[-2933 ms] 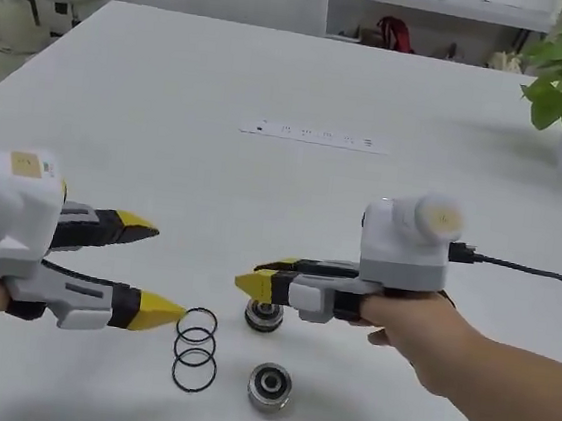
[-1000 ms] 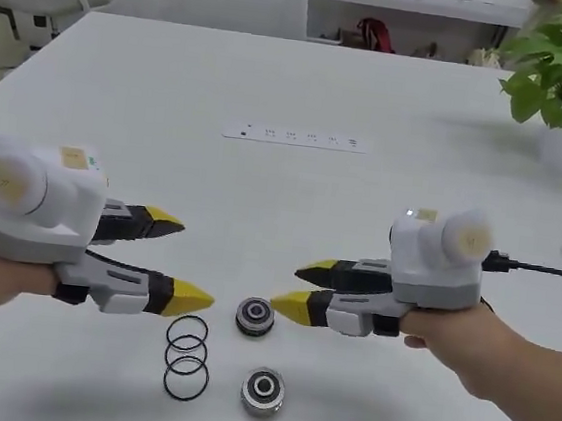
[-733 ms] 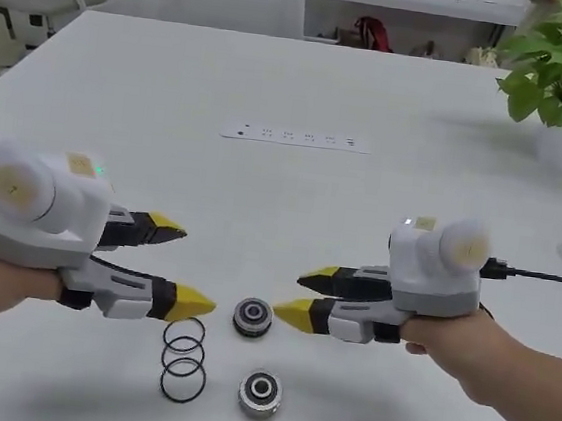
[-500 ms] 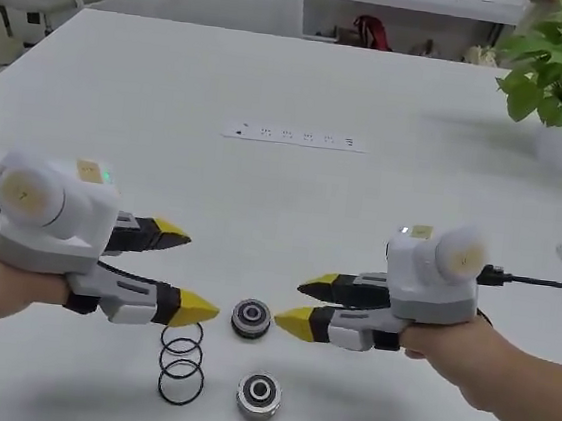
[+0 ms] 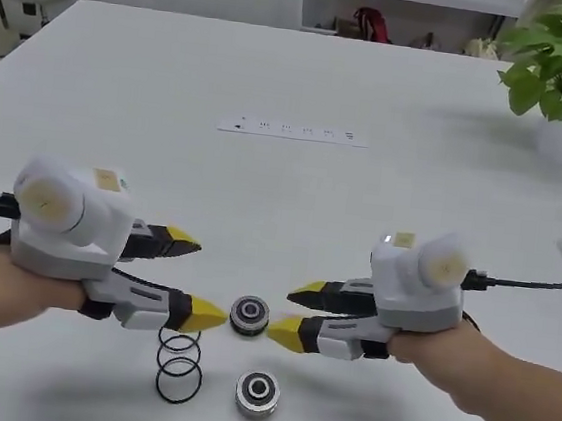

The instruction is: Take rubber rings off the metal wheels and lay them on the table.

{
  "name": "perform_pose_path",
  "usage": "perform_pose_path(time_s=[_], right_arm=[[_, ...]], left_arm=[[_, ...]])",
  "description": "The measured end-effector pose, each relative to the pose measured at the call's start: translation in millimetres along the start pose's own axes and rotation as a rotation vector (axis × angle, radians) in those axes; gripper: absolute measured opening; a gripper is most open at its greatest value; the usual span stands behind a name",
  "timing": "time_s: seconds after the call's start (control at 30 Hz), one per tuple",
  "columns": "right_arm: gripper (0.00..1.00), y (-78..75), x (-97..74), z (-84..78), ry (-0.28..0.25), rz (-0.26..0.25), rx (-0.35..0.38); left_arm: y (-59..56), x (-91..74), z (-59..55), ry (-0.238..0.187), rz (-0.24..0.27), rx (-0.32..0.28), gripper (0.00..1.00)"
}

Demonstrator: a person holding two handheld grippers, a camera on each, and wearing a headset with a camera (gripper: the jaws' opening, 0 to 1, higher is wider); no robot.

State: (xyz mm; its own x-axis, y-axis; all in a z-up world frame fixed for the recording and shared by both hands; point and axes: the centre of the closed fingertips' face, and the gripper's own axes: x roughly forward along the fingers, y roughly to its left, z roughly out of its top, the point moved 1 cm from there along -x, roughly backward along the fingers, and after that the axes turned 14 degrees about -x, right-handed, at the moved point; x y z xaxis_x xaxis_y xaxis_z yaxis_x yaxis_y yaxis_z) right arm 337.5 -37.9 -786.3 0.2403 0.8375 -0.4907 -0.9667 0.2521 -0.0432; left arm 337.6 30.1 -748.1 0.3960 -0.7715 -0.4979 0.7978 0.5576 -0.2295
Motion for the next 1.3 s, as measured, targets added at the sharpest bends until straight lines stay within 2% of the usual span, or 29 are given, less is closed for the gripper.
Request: perform_pose_path(time_s=[0.6,1.3], right_arm=[[0.30,3.5,12.4,-2.8,-0.001,0.025,0.000],[0.27,6.1,17.9,-4.0,-0.011,0.037,0.007]], left_arm=[[-6.4,18.1,-5.9,0.023,-0.033,-0.003,0.55],[-12.6,33.1,-9.6,0.046,-0.067,-0.008,0.41]])
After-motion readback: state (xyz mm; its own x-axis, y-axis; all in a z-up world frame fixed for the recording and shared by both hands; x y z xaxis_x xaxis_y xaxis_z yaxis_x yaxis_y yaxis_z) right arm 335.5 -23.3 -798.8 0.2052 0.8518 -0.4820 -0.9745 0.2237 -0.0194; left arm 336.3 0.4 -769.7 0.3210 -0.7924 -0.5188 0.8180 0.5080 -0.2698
